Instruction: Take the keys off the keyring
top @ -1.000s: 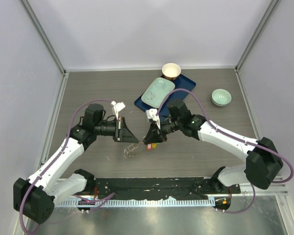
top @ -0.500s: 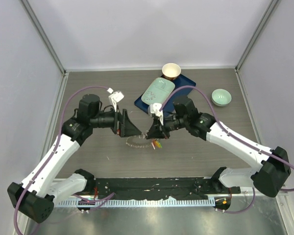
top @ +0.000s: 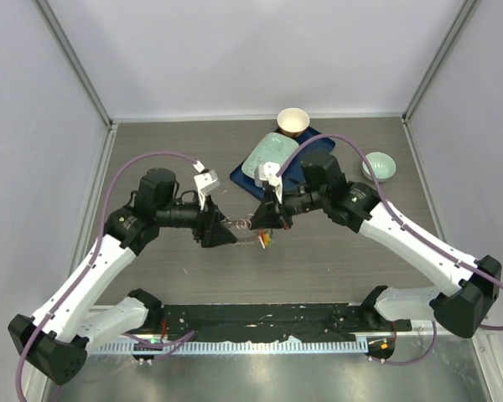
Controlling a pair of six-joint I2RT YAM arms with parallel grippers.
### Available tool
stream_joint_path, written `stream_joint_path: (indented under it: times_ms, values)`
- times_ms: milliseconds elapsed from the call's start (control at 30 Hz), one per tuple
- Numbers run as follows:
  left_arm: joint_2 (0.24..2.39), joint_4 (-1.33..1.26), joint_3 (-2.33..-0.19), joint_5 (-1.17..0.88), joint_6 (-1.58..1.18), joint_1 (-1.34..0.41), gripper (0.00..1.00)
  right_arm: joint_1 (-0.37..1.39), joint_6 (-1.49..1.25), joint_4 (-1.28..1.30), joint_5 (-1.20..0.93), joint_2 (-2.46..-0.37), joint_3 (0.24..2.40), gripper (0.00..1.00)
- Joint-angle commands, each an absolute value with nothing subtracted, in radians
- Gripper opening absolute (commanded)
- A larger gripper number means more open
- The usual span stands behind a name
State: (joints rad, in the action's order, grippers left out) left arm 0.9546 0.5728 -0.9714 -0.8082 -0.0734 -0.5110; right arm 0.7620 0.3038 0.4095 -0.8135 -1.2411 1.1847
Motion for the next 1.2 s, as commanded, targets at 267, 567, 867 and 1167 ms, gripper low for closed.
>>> stream_joint_path:
  times_ms: [267, 567, 867, 1167]
  values:
    - [0.974, 0.341, -0.892, -0.943, -0.170, -0.514, 0.00, 0.767, 0.161, 0.385, -0.741, -1.186, 1.245, 0.32]
    - [0.709, -0.296, -0.591, -0.838, -0.473, -0.514, 0.00, 0.767, -0.268, 0.269, -0.329, -0.899, 1.148, 0.58]
    - [0.627, -0.681, -0.464, -0.728, -0.609, -0.514, 0.00, 0.767, -0.323, 0.241, -0.334, -0.861, 1.109, 0.59]
    - [0.649, -0.821, -0.422, -0.563, -0.693, -0.514, 0.00, 0.767, -0.471, 0.009, -0.382, -0.764, 1.100, 0.59]
